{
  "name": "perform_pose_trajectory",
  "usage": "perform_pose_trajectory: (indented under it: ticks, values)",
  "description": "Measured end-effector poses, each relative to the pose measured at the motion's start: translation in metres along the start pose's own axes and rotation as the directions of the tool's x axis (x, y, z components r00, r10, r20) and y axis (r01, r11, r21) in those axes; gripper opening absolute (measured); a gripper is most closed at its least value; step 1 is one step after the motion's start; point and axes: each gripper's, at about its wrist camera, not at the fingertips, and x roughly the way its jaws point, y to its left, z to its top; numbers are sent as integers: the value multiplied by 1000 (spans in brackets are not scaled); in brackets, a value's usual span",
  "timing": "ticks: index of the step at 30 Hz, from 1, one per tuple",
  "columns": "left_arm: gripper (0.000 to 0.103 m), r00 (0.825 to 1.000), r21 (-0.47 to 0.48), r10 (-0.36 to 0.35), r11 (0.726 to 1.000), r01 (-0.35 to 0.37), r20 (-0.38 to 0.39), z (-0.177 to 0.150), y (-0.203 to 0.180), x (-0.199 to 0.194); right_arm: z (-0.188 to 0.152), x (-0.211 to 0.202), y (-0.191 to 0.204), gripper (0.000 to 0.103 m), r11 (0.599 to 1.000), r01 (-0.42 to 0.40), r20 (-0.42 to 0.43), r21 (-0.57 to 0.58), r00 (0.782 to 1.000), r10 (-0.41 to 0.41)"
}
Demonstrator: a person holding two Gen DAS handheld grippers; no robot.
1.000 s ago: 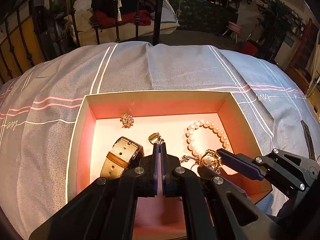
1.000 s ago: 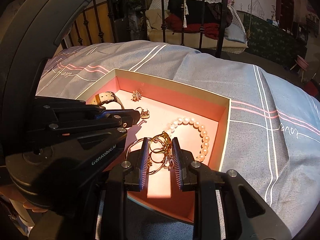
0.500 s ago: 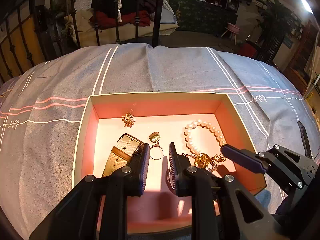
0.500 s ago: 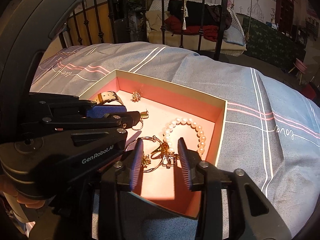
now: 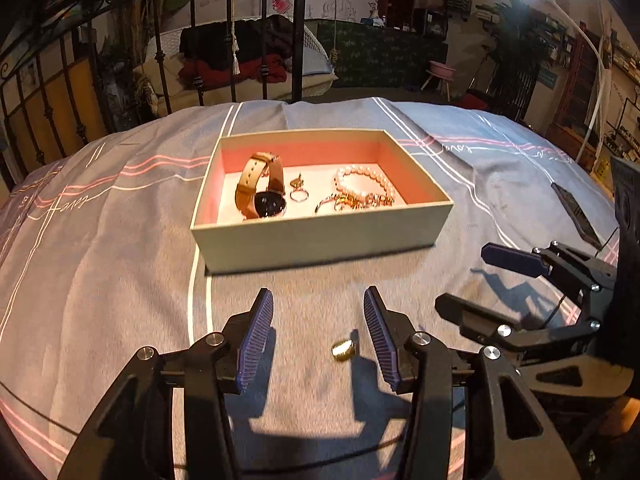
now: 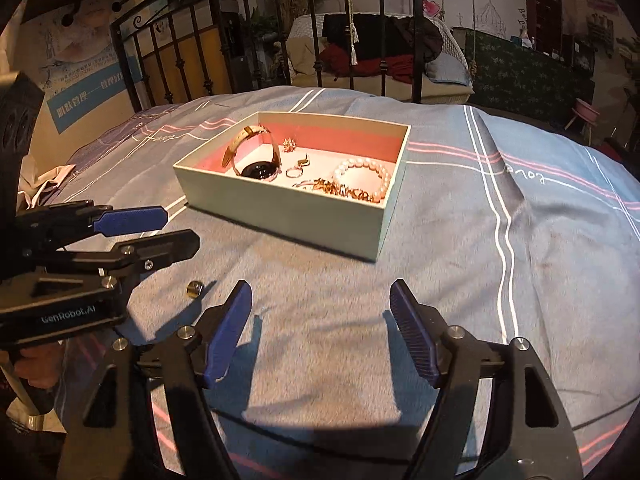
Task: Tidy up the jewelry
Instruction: 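Withdraw both tools from the box toward the last gold charm, then grasp the small gold charm with the left tool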
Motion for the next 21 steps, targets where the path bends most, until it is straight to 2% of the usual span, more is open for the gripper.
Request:
perform_pose_trajectory:
  ticks: [3, 7, 21]
  values:
    - [46, 999, -9, -21, 1000, 21, -33, -15, -2, 3, -13, -1, 4, 72, 1000, -4, -20, 1, 1000, 4]
    - [46, 998, 14, 3, 1000, -2, -63, -21, -6, 15, -19, 0, 9, 72, 1000, 2, -30, -16, 1000, -2]
    - [40, 999, 38, 12, 999, -10, -51, -22, -9, 21, -25, 2, 11, 72, 999, 6, -46, -31, 999, -7]
